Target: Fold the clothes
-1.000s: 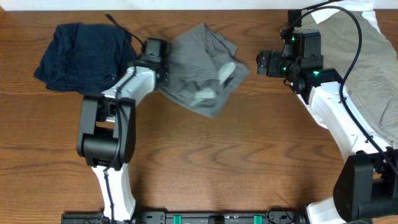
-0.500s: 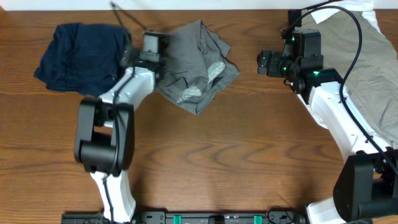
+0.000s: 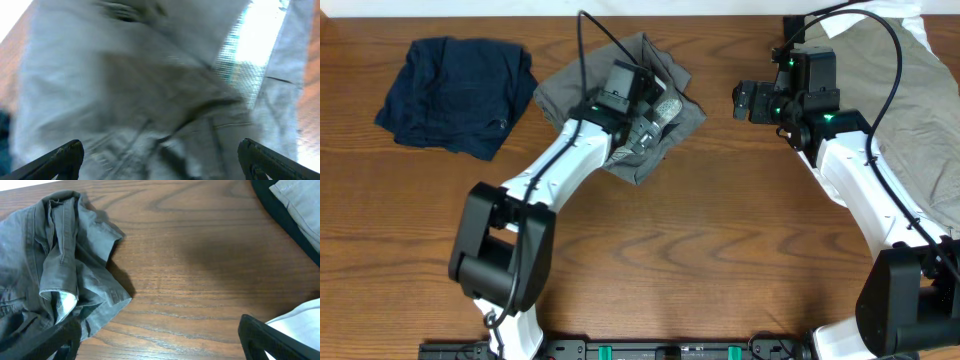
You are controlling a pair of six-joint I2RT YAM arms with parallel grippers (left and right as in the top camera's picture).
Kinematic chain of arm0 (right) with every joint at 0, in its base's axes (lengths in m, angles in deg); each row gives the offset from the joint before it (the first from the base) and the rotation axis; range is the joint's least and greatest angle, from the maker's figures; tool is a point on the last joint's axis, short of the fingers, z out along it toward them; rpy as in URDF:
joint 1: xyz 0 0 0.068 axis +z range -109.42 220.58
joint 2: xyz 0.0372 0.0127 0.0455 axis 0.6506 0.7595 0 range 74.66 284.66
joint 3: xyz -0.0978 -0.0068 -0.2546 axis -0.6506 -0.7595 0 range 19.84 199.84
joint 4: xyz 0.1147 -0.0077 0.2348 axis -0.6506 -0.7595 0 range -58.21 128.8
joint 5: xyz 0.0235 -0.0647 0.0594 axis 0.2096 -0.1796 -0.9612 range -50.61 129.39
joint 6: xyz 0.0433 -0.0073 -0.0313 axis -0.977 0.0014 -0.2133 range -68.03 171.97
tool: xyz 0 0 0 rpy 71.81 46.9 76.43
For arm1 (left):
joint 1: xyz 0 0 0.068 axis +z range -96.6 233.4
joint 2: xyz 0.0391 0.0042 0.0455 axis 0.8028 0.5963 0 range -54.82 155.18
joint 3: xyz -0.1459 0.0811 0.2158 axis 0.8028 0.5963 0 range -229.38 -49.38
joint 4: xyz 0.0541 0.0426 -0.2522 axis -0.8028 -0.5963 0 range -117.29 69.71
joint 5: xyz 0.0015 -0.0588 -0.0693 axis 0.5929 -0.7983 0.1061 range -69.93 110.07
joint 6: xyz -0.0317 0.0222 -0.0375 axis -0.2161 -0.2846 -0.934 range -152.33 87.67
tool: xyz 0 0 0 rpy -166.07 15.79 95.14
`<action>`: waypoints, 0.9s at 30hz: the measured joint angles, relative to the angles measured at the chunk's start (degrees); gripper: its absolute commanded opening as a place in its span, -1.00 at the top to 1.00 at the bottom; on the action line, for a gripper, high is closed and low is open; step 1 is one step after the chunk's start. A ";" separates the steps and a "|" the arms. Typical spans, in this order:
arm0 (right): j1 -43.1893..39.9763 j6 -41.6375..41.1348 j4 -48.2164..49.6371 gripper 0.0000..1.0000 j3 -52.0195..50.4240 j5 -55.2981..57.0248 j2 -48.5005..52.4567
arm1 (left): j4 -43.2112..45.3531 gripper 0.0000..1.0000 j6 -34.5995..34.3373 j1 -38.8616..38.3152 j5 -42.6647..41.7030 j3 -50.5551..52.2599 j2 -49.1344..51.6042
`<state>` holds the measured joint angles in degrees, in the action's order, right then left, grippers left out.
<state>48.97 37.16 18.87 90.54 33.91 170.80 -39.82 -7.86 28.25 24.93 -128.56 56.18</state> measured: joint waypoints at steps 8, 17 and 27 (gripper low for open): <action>-2.23 0.02 0.57 -0.99 0.00 -0.59 0.00 | 0.00 -0.96 3.91 -4.04 -2.60 0.00 1.66; -5.31 0.02 -0.04 -0.99 0.00 -2.54 0.00 | 0.94 -0.96 6.91 -5.64 -3.61 0.00 8.11; -5.33 0.02 -0.17 -0.98 0.00 -2.97 0.00 | 4.13 -0.85 7.08 -5.62 -3.26 -0.33 9.20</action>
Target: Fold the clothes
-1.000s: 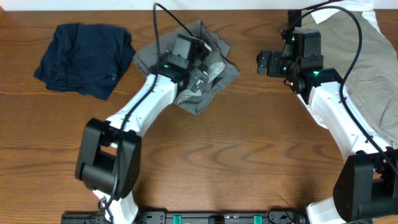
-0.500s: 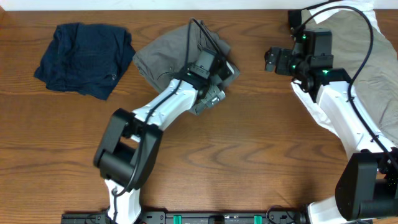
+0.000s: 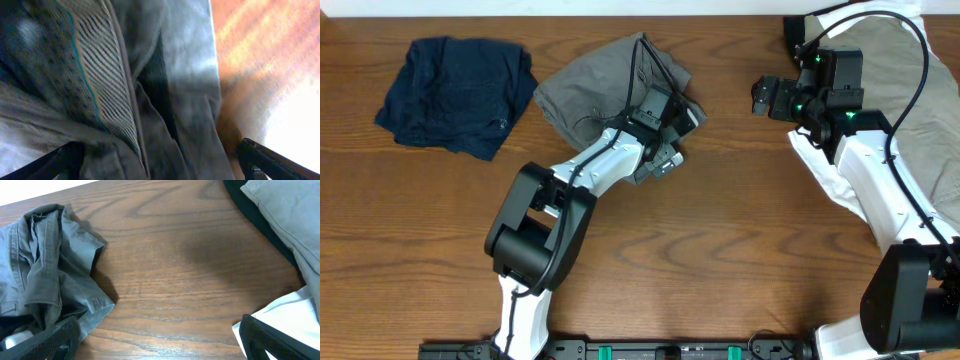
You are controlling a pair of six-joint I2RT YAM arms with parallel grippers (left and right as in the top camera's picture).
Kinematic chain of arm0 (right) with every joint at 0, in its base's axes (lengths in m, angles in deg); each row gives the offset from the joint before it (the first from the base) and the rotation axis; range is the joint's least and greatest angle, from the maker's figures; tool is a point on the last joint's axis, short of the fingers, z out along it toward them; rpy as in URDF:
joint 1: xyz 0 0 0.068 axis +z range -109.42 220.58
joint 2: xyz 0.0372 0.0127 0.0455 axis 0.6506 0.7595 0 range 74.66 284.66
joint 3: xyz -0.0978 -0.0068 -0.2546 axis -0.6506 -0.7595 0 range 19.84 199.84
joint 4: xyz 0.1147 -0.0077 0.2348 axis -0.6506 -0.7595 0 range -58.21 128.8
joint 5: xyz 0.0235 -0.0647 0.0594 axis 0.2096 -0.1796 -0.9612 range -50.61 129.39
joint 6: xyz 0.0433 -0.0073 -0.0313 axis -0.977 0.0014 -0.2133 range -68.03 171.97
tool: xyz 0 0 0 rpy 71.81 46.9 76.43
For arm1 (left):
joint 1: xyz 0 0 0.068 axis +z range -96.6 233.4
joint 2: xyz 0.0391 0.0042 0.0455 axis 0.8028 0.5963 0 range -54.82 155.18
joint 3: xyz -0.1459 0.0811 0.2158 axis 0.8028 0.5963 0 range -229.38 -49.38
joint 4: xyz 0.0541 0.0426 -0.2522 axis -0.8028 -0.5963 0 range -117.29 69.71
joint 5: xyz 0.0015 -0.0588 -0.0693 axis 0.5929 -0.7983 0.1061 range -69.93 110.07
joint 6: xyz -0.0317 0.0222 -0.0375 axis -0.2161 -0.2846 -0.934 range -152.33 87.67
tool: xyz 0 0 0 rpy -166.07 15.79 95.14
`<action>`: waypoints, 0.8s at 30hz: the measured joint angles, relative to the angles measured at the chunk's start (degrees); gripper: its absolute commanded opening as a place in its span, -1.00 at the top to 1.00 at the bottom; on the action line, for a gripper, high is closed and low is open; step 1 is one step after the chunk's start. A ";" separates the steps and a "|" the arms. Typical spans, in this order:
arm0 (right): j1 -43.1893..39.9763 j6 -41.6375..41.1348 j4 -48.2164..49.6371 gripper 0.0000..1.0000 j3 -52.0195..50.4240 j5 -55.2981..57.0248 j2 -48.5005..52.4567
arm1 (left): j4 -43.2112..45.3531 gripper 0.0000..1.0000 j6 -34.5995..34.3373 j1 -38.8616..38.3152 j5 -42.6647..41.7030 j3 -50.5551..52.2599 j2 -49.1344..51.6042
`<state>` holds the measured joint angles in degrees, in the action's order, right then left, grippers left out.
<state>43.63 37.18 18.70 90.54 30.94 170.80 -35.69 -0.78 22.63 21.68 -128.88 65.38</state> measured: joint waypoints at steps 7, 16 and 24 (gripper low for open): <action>0.00 0.00 -0.81 -0.99 0.00 -0.76 0.00 | 9.31 0.07 -0.13 -0.15 7.82 -2.05 4.39; 0.00 0.00 -1.53 -0.99 0.00 -0.94 0.00 | 14.05 0.88 1.92 -0.07 15.61 -2.64 7.67; 0.00 0.00 -1.51 -0.99 0.00 -0.96 0.00 | 17.40 0.88 2.05 1.55 22.43 -1.11 7.63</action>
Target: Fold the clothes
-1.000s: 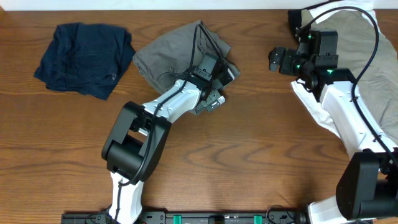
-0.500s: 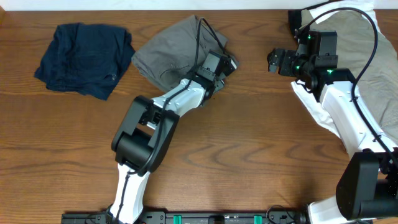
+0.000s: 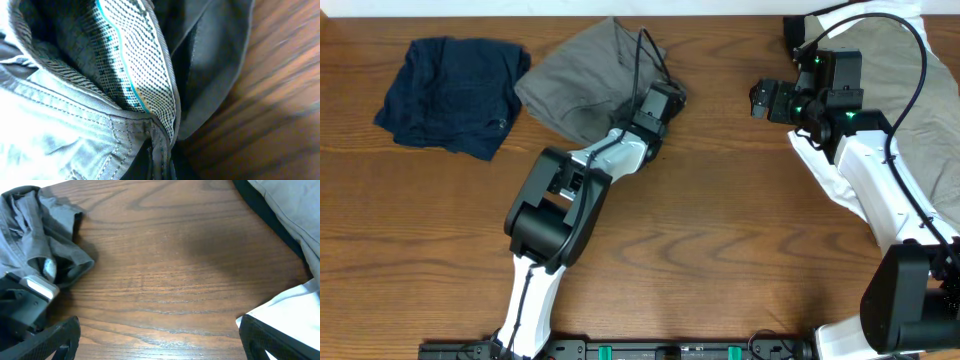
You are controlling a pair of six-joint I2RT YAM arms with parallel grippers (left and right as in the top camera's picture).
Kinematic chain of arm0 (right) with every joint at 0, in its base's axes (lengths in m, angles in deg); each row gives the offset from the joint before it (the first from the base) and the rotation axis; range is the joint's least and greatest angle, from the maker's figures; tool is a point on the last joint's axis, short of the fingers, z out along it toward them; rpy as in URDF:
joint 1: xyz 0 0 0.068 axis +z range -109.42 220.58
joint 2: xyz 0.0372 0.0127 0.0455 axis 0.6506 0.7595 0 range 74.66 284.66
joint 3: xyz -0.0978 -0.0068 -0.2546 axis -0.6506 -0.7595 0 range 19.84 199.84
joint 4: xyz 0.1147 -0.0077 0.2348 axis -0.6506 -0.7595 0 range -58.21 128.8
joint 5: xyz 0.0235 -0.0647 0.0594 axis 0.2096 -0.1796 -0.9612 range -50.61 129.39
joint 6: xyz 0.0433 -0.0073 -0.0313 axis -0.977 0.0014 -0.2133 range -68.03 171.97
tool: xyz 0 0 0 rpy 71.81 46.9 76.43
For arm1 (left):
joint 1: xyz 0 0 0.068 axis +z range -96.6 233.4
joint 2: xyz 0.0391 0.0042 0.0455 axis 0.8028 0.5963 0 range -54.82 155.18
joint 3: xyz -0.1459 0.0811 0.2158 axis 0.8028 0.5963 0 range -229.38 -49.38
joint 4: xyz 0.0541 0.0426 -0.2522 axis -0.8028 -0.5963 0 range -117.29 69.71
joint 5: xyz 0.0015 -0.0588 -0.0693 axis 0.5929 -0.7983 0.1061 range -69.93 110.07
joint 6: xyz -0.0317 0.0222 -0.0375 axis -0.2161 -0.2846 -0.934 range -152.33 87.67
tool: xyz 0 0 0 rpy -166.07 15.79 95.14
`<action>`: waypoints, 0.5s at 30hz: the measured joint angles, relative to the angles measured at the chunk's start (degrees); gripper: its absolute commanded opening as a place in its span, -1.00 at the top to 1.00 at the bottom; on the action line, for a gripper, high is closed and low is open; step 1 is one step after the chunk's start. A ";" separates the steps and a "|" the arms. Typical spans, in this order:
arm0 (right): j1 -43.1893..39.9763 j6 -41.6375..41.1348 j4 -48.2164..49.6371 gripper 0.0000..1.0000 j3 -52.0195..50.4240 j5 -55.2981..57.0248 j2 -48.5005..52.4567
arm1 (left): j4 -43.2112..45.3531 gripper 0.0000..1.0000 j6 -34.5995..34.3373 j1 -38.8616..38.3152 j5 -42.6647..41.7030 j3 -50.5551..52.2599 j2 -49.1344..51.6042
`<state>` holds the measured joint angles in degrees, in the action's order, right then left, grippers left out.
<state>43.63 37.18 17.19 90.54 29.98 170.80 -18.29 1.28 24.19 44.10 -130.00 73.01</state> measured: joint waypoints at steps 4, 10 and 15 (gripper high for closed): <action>0.00 0.00 0.02 -0.98 0.00 0.00 0.00 | -0.55 0.88 0.46 0.90 1.51 1.55 -3.82; 0.00 0.00 0.00 -0.99 0.00 0.00 0.00 | -0.42 0.88 1.29 2.38 2.78 1.79 -15.63; 0.00 0.00 0.02 -0.99 0.00 -0.02 0.00 | -0.44 0.88 2.08 4.20 3.37 1.79 -24.09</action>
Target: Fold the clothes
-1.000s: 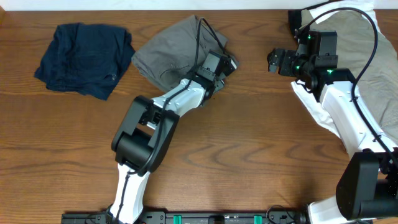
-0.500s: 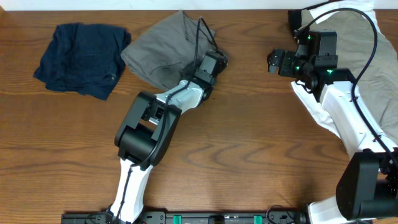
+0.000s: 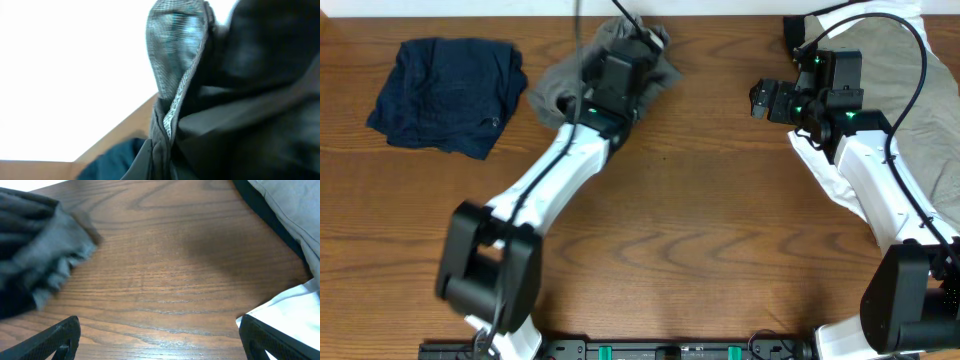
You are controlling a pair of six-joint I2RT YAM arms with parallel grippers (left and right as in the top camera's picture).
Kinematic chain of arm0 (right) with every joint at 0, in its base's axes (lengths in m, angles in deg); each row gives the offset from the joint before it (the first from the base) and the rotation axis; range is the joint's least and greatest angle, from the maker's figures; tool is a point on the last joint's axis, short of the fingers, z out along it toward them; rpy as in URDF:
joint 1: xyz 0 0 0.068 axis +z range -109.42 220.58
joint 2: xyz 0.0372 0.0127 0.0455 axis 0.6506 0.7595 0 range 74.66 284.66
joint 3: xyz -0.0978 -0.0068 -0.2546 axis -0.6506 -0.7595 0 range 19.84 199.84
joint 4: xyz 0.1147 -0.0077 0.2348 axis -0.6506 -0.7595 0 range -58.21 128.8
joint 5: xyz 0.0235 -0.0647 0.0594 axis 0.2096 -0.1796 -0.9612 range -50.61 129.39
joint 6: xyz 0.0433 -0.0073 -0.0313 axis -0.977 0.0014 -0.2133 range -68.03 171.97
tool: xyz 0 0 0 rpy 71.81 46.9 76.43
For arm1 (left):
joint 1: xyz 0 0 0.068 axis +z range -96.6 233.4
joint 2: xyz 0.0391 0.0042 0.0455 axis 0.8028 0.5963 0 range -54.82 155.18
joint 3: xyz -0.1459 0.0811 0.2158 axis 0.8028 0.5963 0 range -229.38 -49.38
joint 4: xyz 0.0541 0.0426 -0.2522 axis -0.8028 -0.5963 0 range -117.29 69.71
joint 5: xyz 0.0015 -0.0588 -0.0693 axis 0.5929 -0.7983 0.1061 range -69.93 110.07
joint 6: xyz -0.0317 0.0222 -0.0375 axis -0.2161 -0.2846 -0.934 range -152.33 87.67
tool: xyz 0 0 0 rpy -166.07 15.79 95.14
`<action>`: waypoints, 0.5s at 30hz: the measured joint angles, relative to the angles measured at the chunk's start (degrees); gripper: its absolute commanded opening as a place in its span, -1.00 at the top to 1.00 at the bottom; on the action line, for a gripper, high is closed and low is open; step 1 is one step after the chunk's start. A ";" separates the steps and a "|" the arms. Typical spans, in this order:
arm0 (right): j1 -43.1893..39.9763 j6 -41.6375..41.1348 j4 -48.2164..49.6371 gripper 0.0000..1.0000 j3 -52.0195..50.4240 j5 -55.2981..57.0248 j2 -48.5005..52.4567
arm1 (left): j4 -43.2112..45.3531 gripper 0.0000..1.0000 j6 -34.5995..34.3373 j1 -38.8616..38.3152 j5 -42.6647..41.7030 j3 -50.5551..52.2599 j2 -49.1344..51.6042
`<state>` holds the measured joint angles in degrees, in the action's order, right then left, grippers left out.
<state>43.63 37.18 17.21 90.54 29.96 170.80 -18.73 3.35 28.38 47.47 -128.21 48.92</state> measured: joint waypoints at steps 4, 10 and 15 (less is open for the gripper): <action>0.00 0.00 0.00 -0.99 0.00 -0.48 0.00 | -0.02 0.88 0.24 2.36 0.00 0.00 -3.28; 0.00 0.00 -0.02 -0.98 0.00 -1.09 0.00 | -0.70 0.88 0.35 5.42 0.02 0.00 -3.67; 0.00 0.00 -0.02 -0.99 0.00 -1.11 0.00 | -3.78 0.88 0.35 5.73 -1.75 0.00 -3.67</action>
<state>43.63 37.18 17.19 90.54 28.84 170.80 -22.51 3.70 34.11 45.72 -128.21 45.25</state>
